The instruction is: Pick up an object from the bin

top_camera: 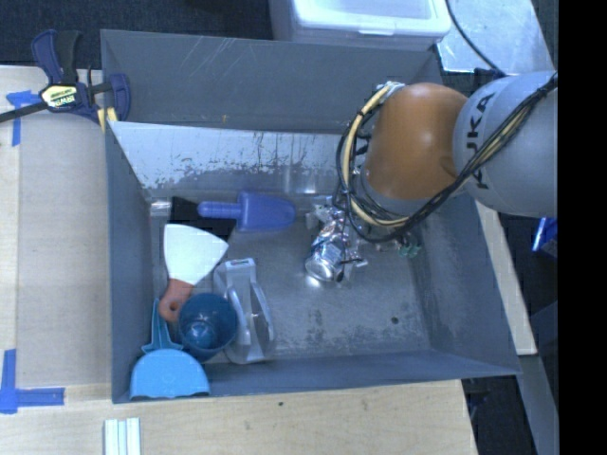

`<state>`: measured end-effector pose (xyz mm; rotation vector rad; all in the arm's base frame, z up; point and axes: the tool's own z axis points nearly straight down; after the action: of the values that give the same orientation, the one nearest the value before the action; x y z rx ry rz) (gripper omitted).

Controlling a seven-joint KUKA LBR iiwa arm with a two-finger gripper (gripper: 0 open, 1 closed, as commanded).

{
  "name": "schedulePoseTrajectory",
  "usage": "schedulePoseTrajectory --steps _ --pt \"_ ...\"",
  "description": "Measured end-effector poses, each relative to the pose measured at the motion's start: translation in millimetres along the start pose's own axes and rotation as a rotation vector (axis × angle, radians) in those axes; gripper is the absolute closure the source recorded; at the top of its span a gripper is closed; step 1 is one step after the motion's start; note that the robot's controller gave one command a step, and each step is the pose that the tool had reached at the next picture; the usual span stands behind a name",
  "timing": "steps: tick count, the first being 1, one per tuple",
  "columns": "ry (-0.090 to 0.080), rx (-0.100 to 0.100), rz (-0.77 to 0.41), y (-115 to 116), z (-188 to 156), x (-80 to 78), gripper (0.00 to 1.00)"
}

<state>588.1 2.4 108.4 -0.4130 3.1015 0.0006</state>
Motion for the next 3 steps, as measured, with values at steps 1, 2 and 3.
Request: schedulePoseTrajectory --steps 1,2,3 --pt "0.005 0.000 0.107 -9.3 36.5 1.4 0.00" --pt "-0.006 0.002 -0.207 -28.7 37.8 -27.8 0.00" --pt "-0.007 0.002 0.095 -10.4 32.7 -2.7 1.00"
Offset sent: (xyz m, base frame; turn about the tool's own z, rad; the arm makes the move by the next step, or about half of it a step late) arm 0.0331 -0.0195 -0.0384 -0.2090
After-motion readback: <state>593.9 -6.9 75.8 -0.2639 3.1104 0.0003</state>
